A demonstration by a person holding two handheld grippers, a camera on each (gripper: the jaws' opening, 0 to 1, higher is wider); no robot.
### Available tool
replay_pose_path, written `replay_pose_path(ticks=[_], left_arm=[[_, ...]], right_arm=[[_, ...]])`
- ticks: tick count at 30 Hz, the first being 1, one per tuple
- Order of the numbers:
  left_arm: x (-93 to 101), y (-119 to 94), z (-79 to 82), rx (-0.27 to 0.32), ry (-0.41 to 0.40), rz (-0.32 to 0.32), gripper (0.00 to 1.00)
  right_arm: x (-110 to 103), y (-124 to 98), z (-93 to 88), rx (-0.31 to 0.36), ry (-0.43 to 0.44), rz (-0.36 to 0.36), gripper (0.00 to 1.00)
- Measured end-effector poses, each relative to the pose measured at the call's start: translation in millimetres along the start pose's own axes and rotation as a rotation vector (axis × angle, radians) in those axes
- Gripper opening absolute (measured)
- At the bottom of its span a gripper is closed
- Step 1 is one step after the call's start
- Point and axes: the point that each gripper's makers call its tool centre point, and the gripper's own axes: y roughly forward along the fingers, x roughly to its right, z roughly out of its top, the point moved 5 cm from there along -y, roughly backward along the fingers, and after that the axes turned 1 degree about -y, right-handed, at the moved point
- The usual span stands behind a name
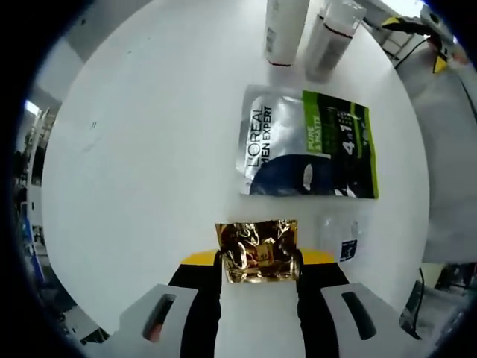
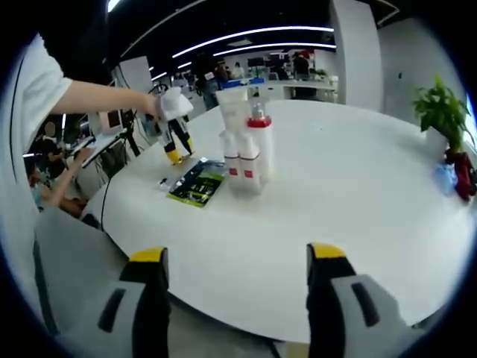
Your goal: Arrange the skincare products in the storage area until every visible bottle or jar stands upright without overlapping.
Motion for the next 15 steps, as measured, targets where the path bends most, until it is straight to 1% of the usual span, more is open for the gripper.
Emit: replay_pose_path(ticks=[7,11,15], left_arm=[[9.6,6.2,4.5,-0.018,0.032,-0.019,0.36],[10.5,9.7,5.0,-0.026,0.044,-0.019,0.36],[9.9,11.9,6.9,-0.021,0.044,-0.008,0.36]], right_arm=[[0.3,-0.2,0.5,0.003,-0.001,-0.001,0.76],[0.4,-0.3,0.7,0.003,-0.001,-0.003,0.76],[0.4,-0.4,0.5,0.002,0.0,-0.003,0.76]])
